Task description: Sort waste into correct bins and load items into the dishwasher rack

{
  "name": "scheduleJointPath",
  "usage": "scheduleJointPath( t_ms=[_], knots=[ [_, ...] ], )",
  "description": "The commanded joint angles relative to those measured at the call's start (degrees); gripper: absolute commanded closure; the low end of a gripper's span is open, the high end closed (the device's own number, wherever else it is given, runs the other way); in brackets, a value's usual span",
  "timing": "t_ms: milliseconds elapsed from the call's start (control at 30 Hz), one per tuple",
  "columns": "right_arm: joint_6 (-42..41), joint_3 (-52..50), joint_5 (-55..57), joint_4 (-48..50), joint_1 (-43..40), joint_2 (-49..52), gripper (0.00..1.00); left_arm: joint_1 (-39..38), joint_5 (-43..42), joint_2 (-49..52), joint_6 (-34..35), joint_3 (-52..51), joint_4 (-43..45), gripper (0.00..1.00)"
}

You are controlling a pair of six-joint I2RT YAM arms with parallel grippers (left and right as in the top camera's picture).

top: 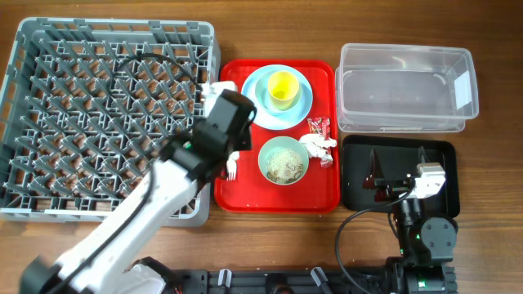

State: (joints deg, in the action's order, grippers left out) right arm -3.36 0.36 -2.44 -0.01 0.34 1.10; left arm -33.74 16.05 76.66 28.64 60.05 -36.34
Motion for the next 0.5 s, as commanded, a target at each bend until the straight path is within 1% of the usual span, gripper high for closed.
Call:
scheduleJointPath(
  t_ms=[0, 33, 100, 200, 267, 300, 400, 433, 467],
  knots=[
    [0.3, -0.1, 0.9, 0.2, 0.2, -0.3, 0.0, 0.3, 8.6, -6.3, -9.7, 0.1, -2.4, 0.89],
    [0.3, -0.1, 0.9, 0.2, 0.2, -0.3, 0.0, 0.3, 10.3, -6.5, -12.1, 0.1, -3.7, 0.88],
    [0.3, -0.1, 0.9, 0.2, 0.2, -0.3, 0.0, 1.5, 13.4, -5.5, -12.2, 0.0, -6.7, 0.88],
    [0.3, -0.1, 0.9, 0.2, 0.2, -0.3, 0.0, 5.0, 13.2, -2.2, -11.7, -0.1, -7.9, 0.88],
    [0.3, -0.1, 0.9, 0.2, 0.2, -0.3, 0.0, 7.1, 10.2, 0.1, -11.7, -0.1, -7.8, 0.89],
    [0.3, -0.1, 0.9, 0.2, 0.2, -0.3, 0.0, 8.7, 7.4, 2.0, -11.7, -0.1, -7.4, 0.89],
    [0.3, -0.1, 0.9, 0.2, 0.2, -0.3, 0.0, 11.4, 5.8, 8.0, -11.7, -0.1, -6.7, 0.89],
    [0.3, -0.1, 0.9, 0.2, 0.2, -0.3, 0.0, 11.9, 4.5, 9.5, -11.7, -0.1, -5.9, 0.88],
    [0.3, -0.1, 0.9, 0.2, 0.2, -0.3, 0.0, 12.2, 3.7, 10.5, -11.7, -0.1, -5.2, 0.83]
  ],
)
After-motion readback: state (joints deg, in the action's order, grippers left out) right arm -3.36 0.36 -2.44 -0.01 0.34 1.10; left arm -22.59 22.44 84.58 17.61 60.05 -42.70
